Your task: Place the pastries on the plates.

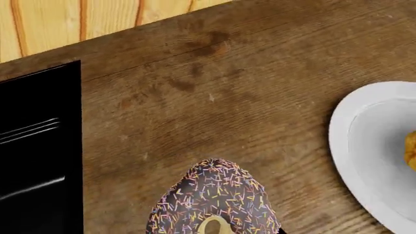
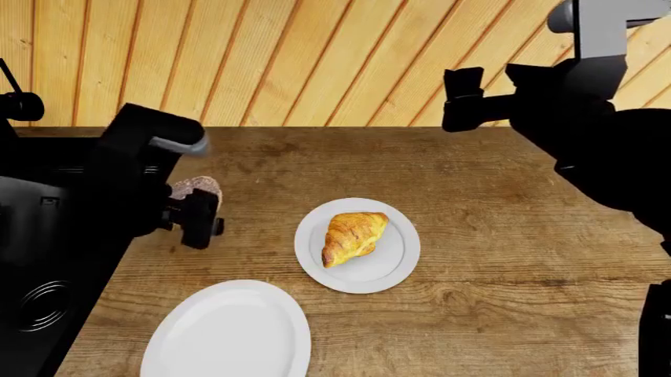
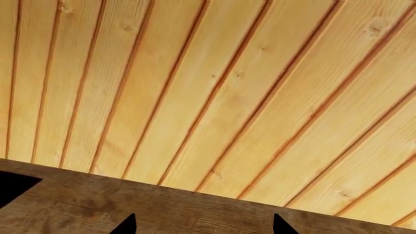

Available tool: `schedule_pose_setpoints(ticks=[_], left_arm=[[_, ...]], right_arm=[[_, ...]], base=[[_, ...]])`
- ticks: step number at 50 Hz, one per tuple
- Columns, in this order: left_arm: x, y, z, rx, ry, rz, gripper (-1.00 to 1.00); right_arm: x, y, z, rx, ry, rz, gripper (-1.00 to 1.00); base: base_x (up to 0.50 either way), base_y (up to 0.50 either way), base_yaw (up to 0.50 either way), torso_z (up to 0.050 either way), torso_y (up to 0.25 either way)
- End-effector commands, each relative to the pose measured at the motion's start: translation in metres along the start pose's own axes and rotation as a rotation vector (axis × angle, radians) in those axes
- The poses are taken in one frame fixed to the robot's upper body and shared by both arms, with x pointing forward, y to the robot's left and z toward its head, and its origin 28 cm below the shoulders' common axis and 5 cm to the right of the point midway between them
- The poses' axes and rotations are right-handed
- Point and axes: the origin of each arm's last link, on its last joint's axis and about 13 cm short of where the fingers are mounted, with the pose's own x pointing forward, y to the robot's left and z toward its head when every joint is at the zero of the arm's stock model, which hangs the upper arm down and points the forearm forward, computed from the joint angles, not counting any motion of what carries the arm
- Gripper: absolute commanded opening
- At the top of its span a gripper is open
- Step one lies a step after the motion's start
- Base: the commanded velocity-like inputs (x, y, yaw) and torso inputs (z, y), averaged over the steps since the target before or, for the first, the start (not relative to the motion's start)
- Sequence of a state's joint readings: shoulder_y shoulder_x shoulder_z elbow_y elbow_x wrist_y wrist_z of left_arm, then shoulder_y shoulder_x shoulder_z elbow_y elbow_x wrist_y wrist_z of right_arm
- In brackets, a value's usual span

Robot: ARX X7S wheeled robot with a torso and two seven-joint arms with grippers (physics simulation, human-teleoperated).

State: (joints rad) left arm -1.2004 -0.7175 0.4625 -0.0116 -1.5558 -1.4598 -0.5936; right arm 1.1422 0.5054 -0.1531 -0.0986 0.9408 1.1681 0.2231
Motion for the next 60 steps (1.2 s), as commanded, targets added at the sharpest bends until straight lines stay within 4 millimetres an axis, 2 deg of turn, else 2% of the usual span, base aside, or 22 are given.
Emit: schedule_pose_setpoints(ticks=[1, 8, 16, 37, 53, 60], left_arm=[[-0.031, -0.011, -0.005, 0.159, 0.006, -0.160, -1.00], [-0.051, -0.016, -0.008, 0.246, -0.010, -0.246, -1.00], [-0.065, -0.020, -0.012, 0.295, -0.009, -0.341, -1.00], [-0.069, -0.039, -0.033, 0.428, 0.034, -0.494, -1.00], [-0.067, -0.037, -0.047, 0.460, 0.121, -0.526, -1.00], [-0.066, -0.036, -0.047, 0.459, 0.136, -0.527, -1.00]], right_arm=[[0.000, 0.002, 0.001, 0.002, -0.003, 0.018, 1.00], [-0.001, 0.002, 0.003, -0.004, -0.005, 0.020, 1.00], [-0.002, 0.003, 0.002, -0.006, -0.005, 0.022, 1.00], [-0.001, 0.004, -0.001, -0.014, 0.003, 0.034, 1.00], [-0.002, 0.004, -0.002, -0.010, 0.004, 0.036, 1.00], [-0.003, 0.003, -0.002, -0.010, 0.004, 0.035, 1.00]], base=[[0.00, 0.00, 0.00, 0.000, 0.000], [0.00, 0.00, 0.00, 0.000, 0.000], [0.00, 0.00, 0.00, 0.000, 0.001], [0.00, 0.00, 0.00, 0.000, 0.000], [0.00, 0.00, 0.00, 0.000, 0.000], [0.00, 0.00, 0.00, 0.000, 0.000]])
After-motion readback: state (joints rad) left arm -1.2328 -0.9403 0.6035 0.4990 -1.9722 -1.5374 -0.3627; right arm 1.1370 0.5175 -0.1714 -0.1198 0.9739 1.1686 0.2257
